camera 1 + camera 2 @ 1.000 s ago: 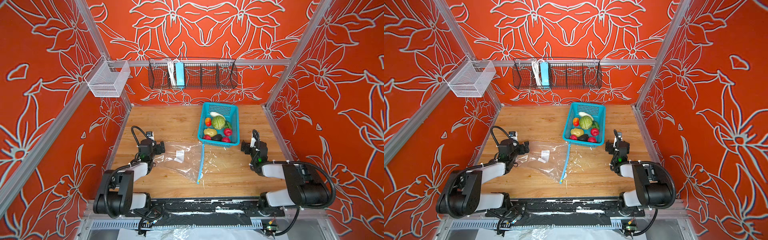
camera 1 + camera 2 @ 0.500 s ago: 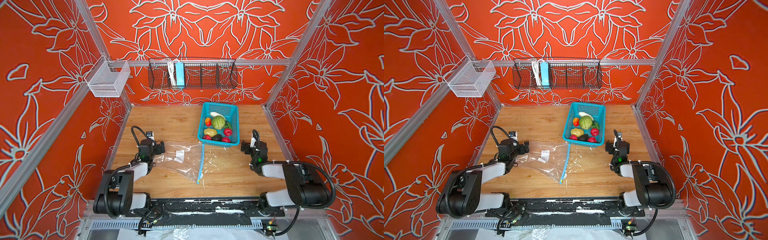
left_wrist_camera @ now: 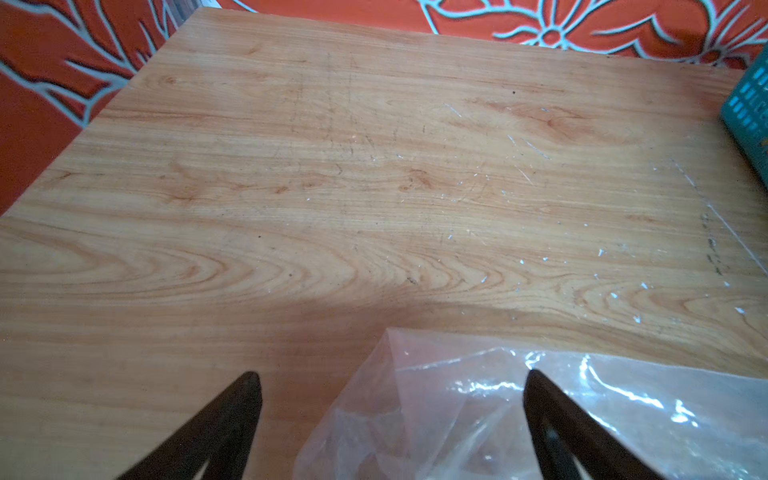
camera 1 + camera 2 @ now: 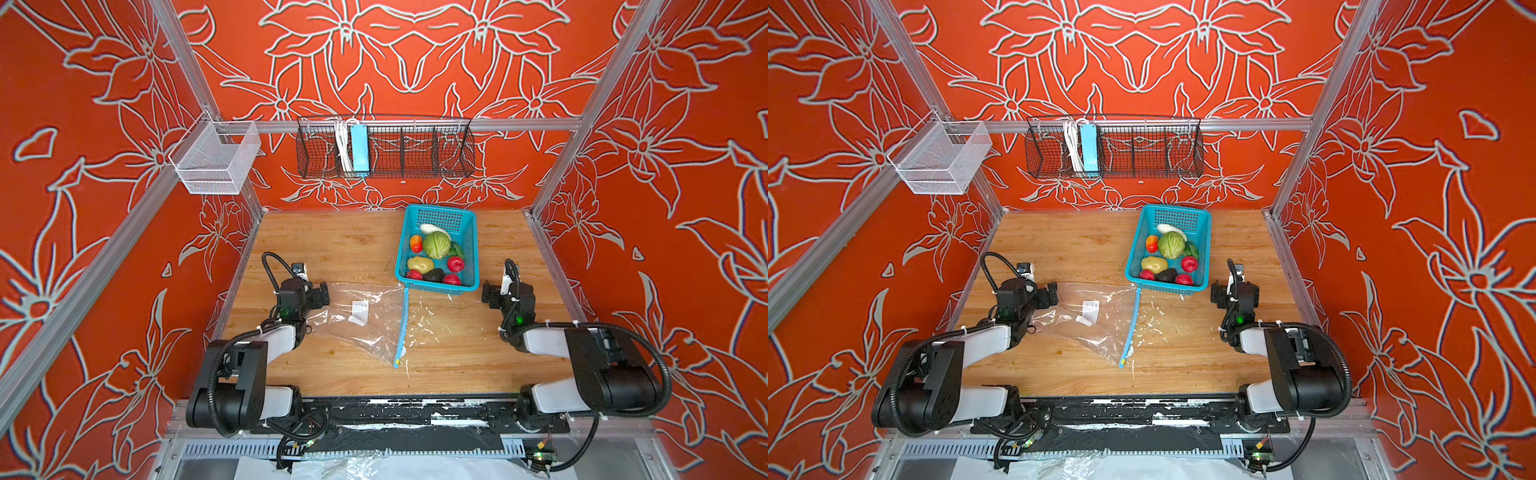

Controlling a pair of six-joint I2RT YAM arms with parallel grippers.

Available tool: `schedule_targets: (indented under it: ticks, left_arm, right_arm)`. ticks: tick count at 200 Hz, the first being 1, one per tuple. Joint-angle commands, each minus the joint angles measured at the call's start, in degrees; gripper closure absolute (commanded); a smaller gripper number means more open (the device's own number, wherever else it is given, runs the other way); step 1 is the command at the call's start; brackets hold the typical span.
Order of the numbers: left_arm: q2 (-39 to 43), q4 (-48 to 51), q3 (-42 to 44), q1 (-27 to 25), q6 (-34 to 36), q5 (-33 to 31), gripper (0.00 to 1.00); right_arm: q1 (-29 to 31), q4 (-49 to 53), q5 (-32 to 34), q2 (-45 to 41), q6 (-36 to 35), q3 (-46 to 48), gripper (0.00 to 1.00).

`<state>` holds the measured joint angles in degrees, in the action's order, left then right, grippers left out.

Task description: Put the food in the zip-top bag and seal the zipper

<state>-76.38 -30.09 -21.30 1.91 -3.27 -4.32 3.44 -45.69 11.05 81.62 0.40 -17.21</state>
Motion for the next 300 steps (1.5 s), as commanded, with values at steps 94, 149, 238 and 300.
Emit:
schedule_targets:
  ticks: [94, 149, 238, 300]
  left_arm:
    - [23.5, 37.2, -15.2, -2.8, -28.7, -16.8, 0.03]
    - [24.9, 49.5, -23.1, -13.9, -31.9, -10.1, 0.03]
    - [22.3, 59.1, -23.8, -43.5, -41.4, -19.8, 0.03]
    - [7.9, 64.7, -32.9, -53.1, -46.5, -16.9, 0.03]
  right_arm:
    - [1.0, 27.7, 3.5, -8.5, 2.6, -13.2, 0.02]
    - [1.0, 47.3, 3.3, -7.5, 14.1, -25.1, 0.02]
    - [2.4, 67.3, -5.2, -1.1, 16.2, -39.5, 0.02]
    - [3.4, 69.7, -6.8, -0.8, 19.4, -43.5, 0.02]
